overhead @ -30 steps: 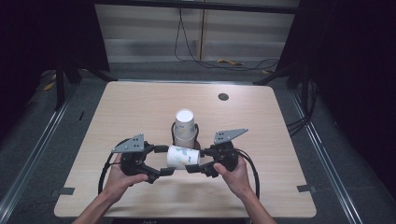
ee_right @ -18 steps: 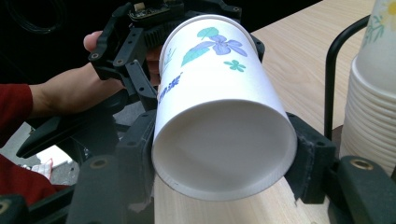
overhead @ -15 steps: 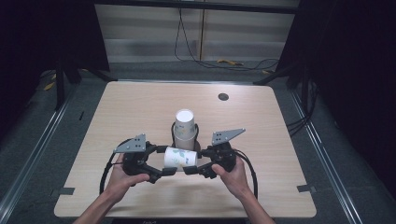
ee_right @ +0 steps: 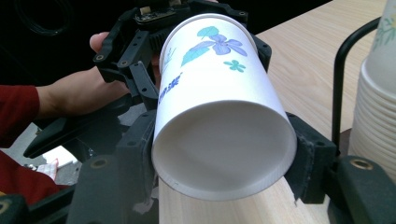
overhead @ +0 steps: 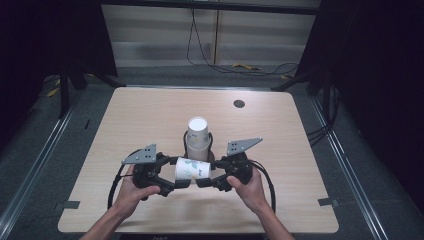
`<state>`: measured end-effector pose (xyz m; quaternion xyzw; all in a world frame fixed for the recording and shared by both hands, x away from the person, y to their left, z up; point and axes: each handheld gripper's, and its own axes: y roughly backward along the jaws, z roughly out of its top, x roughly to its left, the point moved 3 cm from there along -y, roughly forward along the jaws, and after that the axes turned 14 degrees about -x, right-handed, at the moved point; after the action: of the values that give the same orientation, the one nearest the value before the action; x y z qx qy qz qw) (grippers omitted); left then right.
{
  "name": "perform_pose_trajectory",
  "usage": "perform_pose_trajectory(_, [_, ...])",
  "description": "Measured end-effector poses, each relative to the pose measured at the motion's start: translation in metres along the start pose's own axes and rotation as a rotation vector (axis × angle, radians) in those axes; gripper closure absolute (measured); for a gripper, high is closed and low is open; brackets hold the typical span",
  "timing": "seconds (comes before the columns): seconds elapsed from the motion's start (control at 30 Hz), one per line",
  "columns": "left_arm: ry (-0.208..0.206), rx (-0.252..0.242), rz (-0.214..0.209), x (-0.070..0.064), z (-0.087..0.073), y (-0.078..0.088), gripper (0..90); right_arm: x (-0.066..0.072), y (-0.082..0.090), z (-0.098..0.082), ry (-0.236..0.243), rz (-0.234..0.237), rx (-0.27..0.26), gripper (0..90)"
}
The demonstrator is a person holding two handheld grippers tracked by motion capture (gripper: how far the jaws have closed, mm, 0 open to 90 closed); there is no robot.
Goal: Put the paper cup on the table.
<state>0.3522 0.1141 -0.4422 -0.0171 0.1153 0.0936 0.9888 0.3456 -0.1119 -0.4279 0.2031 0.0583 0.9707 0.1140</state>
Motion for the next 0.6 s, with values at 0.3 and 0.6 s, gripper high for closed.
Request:
perform_pose_trajectory(0.3, [0.009, -0.02, -0.016, -0.0004, 0.0023, 0.0013, 20.8, 0.0006, -0.0009, -0.0004, -0.002, 0.015, -0.005, 36.9])
perform_pose_trajectory(0.6, [0.016, -0.028, -0.043, 0.0005, 0.0037, 0.0035, 23.0, -0.0021, -0.0009, -0.0022, -0.022, 0.043, 0.003, 35.6])
